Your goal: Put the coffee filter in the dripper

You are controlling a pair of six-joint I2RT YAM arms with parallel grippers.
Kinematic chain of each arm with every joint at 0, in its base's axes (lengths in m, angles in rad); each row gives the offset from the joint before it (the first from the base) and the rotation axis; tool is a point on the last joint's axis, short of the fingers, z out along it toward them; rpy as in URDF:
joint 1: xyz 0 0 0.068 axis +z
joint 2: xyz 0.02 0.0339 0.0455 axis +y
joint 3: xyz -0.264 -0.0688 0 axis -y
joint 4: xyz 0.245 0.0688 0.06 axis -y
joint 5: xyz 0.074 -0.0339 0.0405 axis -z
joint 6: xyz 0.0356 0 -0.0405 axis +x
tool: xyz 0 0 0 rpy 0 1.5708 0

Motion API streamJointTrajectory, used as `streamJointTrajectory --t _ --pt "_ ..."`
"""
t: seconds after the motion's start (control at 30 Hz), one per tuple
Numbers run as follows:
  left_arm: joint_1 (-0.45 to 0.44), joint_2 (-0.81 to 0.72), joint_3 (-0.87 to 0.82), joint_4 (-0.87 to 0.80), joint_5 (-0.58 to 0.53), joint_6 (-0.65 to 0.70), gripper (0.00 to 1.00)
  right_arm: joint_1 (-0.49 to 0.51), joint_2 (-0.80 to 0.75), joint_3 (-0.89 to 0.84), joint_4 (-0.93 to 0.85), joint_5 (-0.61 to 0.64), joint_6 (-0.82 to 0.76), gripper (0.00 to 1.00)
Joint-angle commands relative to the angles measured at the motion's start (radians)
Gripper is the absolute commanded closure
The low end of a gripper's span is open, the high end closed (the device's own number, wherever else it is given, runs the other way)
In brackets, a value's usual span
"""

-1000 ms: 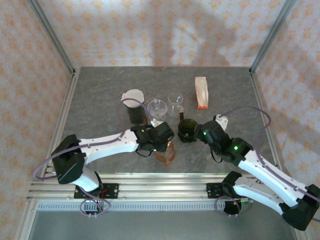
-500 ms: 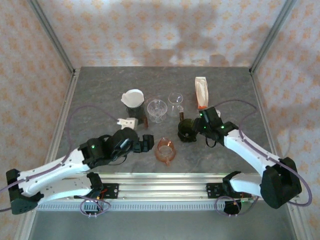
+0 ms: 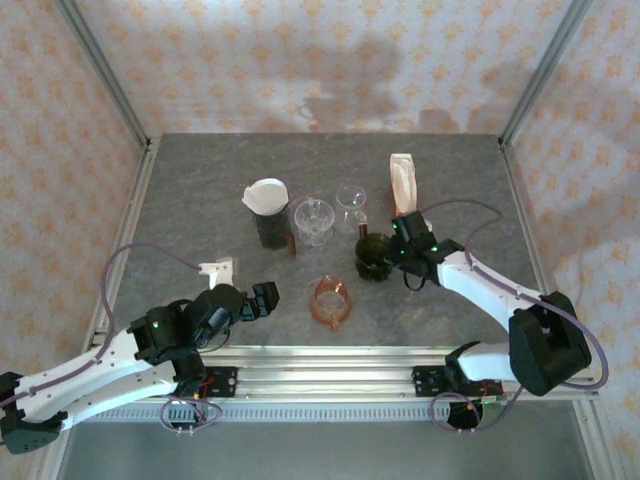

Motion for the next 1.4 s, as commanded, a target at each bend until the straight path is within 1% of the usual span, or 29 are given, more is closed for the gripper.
streamJointTrajectory --t 0.0,0.1,0.17,0.23,0.3,0.37,0.43,0.57,0.67,0.77,1.0,1.27,1.37 --pt "-0.005 -0.005 -0.008 -0.016 -0.047 -0.018 0.0 -0.006 -0.046 0.01 -0.07 0.014 -0.02 1.0" --pt "-0.006 -0.009 -0.008 -0.016 -0.043 -0.011 0.0 -0.006 -0.117 0.029 -0.144 -0.007 -0.05 1.0" --pt "-0.006 -0.017 -0.014 -0.013 -0.043 -0.009 0.0 -0.004 -0.205 0.049 -0.194 -0.039 -0.076 1.0" --pt "-0.005 -0.023 -0.025 -0.004 -0.045 -0.009 0.0 -0.003 -0.262 0.075 -0.236 -0.096 -0.103 1.0" --pt "-0.006 -0.029 -0.038 0.01 -0.041 -0.011 0.0 0.02 -0.299 0.116 -0.289 -0.174 -0.126 1.0" --pt "-0.005 -0.028 -0.043 0.018 -0.037 -0.011 0.0 0.091 -0.313 0.159 -0.335 -0.201 -0.135 1.0" --pt "-0.005 -0.022 -0.044 0.013 -0.038 -0.01 0.0 0.182 -0.307 0.196 -0.368 -0.193 -0.133 1.0" --pt "-0.007 -0.023 -0.041 -0.004 -0.05 -0.011 0.0 0.366 -0.265 0.259 -0.393 -0.133 -0.123 1.0" --pt "-0.007 -0.036 -0.042 -0.013 -0.058 -0.018 0.0 0.432 -0.227 0.282 -0.375 -0.111 -0.11 1.0" --pt "-0.006 -0.051 -0.044 -0.02 -0.064 -0.02 0.0 0.456 -0.184 0.289 -0.358 -0.099 -0.102 1.0" --pt "-0.007 -0.056 -0.045 -0.029 -0.07 -0.019 0.0 0.461 -0.129 0.296 -0.333 -0.045 -0.099 1.0" --pt "-0.005 -0.056 -0.053 -0.024 -0.071 -0.017 0.0 0.459 -0.118 0.286 -0.287 -0.026 -0.083 1.0" --pt "-0.006 -0.056 -0.054 -0.025 -0.072 -0.016 0.0 0.459 -0.113 0.287 -0.284 -0.037 -0.079 1.0"
